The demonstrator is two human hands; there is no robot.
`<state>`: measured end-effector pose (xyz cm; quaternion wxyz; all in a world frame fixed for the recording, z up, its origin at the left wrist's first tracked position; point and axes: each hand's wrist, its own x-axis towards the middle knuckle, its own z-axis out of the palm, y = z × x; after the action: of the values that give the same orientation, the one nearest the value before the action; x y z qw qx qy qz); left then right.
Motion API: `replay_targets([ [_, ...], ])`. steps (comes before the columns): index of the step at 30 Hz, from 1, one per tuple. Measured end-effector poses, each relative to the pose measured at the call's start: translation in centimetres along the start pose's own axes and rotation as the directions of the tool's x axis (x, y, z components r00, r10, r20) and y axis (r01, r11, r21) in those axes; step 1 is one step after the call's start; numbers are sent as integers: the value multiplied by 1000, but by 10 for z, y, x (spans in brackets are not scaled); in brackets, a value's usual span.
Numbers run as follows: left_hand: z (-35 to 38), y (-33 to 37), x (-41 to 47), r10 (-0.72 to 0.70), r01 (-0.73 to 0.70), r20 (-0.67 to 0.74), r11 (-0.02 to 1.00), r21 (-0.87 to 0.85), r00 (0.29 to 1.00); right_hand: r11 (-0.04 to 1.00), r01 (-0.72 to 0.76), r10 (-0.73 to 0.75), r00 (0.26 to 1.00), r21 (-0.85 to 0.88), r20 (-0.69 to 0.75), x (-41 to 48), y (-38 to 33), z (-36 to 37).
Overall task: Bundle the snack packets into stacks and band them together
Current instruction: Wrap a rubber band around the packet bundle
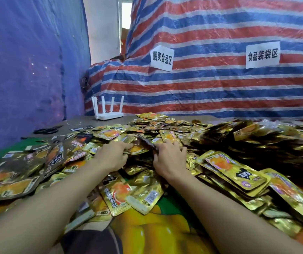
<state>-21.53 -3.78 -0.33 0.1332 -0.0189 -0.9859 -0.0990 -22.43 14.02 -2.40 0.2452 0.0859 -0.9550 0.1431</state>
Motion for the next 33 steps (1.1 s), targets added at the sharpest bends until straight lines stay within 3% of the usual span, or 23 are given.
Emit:
replay_targets([
  [3, -13, 2, -7, 39, -45, -83, 996, -73, 996, 992, -20, 32, 995, 127, -92, 0, -6, -12],
  [7, -31, 0, -15, -39, -38, -199, 929, -369, 979, 927, 0, 85, 974, 374, -209, 1, -14, -36],
  [10, -40, 4, -26, -113, -57, -272, 836, -546, 956, 809, -12, 155, 969, 588, -192, -2, -17, -52],
  [15, -50, 13, -50, -228, -138, -379, 669, -730, 897, 722, -32, 172, 976, 691, -134, -18, -8, -72],
  [19, -55, 22, -67, -416, -144, -358, 463, -874, 836, 568, -59, 243, 965, 821, -99, -39, 6, -78],
  [23, -48, 29, -80, -508, -117, -163, 123, -986, 846, 333, -149, 316, 948, 931, 39, -57, 19, -72],
  [26, -39, 27, -85, -458, -75, 21, -191, -979, 889, 277, -211, 325, 939, 937, 115, -60, 26, -72],
  [29, -40, 23, -92, -247, -21, 82, -390, -920, 966, 227, -254, 368, 916, 940, 158, -56, 32, -74],
  [31, -41, 20, -97, -139, 17, 76, -385, -923, 987, 158, -289, 390, 897, 944, 210, -53, 34, -73],
  [33, -41, 18, -100, -50, 24, 41, -298, -954, 998, 85, -317, 380, 887, 945, 264, -51, 35, -72],
])
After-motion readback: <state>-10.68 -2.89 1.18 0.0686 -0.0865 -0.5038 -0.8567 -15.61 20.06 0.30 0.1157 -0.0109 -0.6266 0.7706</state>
